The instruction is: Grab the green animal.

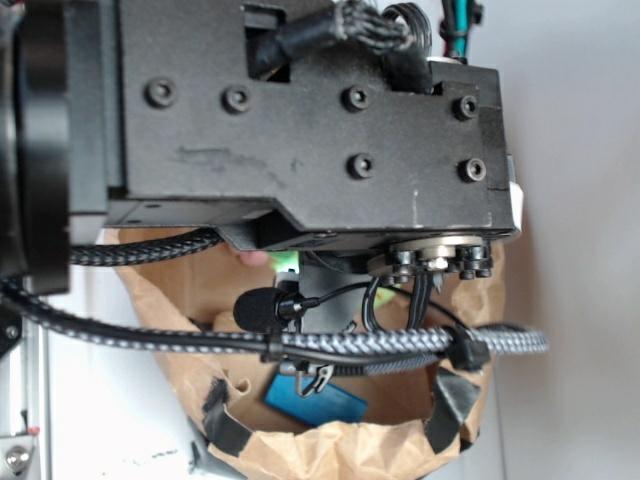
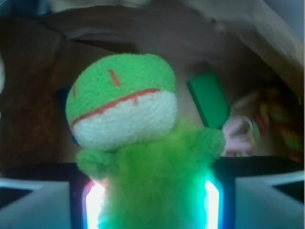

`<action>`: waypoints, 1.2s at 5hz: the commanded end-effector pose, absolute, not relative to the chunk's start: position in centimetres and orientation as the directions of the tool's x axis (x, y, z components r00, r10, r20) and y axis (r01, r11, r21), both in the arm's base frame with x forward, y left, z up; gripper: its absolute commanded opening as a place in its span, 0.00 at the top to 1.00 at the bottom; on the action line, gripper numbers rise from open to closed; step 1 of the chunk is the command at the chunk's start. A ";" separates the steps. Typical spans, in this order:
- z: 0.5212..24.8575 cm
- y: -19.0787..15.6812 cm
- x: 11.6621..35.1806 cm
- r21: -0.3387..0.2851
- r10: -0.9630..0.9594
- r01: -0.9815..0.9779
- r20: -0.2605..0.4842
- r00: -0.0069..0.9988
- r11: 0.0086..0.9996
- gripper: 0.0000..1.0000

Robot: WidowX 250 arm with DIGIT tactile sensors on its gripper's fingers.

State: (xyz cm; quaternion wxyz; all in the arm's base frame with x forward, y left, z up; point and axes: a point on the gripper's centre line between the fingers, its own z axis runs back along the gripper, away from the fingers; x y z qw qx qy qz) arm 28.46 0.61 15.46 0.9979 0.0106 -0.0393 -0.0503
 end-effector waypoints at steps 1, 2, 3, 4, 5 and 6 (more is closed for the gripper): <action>18.7 0.2 28.9 -0.001 0.004 -0.004 0.157 0.988 1.000 1.00; 19.5 0.1 28.6 -0.012 -0.005 0.007 0.188 0.982 1.000 1.00; 20.4 -0.2 28.3 -0.017 -0.027 0.032 0.225 0.974 0.999 1.00; 20.6 -0.4 28.2 -0.012 -0.024 0.028 0.231 0.973 1.000 1.00; 20.5 -0.6 28.4 0.004 -0.032 0.032 0.227 0.973 0.999 1.00; 20.4 -0.9 28.6 0.046 -0.056 0.046 0.226 0.973 0.998 1.00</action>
